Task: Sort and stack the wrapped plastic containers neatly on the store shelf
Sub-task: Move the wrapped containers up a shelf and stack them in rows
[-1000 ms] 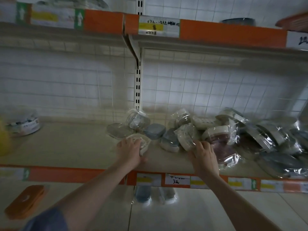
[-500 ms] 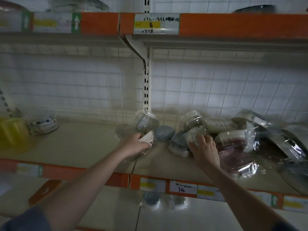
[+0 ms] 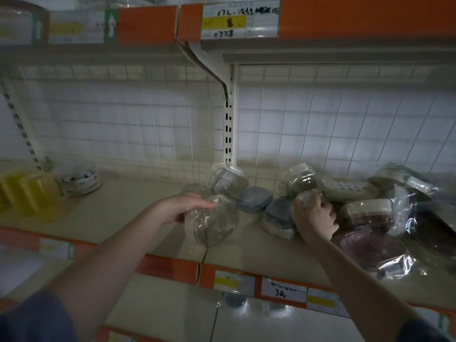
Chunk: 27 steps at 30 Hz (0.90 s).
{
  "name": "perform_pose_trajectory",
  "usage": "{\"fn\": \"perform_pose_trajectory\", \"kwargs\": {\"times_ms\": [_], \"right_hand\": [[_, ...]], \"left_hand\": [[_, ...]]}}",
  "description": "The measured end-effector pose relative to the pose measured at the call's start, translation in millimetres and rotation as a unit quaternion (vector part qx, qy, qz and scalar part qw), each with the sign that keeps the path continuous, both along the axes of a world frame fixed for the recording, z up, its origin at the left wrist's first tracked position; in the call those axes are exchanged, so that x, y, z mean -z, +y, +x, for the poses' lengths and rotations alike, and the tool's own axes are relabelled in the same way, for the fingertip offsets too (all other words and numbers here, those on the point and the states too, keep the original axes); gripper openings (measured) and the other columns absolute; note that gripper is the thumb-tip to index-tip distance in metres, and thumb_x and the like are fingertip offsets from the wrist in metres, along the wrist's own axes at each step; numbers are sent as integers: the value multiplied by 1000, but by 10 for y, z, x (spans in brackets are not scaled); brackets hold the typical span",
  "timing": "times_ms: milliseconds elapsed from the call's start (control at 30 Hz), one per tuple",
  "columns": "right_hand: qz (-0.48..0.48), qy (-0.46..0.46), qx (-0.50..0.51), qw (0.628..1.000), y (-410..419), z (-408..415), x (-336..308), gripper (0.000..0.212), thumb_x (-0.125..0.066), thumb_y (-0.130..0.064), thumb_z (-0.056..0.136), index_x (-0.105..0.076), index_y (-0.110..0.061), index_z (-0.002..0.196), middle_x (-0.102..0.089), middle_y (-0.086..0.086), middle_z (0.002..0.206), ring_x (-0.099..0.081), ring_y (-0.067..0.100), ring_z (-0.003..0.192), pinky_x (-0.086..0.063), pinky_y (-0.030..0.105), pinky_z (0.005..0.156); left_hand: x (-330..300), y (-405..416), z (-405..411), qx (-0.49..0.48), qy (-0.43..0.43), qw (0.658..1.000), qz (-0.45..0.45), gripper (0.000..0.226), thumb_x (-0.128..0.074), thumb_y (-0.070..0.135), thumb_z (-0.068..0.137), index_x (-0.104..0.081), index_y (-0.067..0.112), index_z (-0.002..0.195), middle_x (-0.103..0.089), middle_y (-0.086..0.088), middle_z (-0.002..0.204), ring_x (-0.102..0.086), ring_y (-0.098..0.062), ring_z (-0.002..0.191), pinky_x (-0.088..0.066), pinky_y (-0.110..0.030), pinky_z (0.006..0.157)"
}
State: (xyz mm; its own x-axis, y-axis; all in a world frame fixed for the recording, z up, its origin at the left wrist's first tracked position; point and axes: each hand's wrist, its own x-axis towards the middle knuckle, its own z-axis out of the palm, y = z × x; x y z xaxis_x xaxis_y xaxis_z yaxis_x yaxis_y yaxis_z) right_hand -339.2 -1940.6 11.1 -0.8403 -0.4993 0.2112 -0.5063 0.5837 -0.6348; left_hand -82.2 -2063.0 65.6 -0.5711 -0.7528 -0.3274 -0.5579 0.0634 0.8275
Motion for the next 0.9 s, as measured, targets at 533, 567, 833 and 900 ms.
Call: {"fn": "perform_pose_trajectory", "kwargs": {"times_ms": [533, 567, 833, 900], "right_hand": [[-73, -27, -36, 996, 181, -50, 8, 52, -55, -39, 78, -48, -37, 130, -34, 17, 140, -38, 42, 120, -29, 43, 102], [-76, -23, -41, 996, 193, -33, 4, 51, -58, -35, 78, -49, -36, 128, -36, 17, 138, -38, 41, 119, -30, 43, 102], [-122, -23, -48, 991, 274, 9, 12, 44, -74, -40, 72, -60, -26, 111, -50, 18, 128, -42, 40, 119, -32, 39, 101], [-128, -42, -36, 990, 279, 29, -12, 46, -75, -42, 72, -59, -20, 110, -50, 20, 125, -42, 39, 119, -32, 38, 100]], "left_hand": [[26, -18, -182, -15, -194, 874, -445, 31, -50, 5, 90, -72, 22, 102, -69, -1, 93, -62, -22, 82, -47, -30, 70], [80, 19, -185, -30, -189, 873, -448, 25, -48, 9, 92, -71, 18, 96, -66, -2, 84, -60, -24, 77, -45, -31, 67], [567, 367, -248, -56, -164, 826, -536, 29, -39, 30, 100, -64, 18, 110, -66, -3, 98, -63, -22, 86, -39, -26, 62], [596, 420, -288, -61, -177, 840, -509, 38, -36, 42, 100, -63, 14, 101, -66, -4, 94, -62, -22, 84, -38, -27, 62]]}}
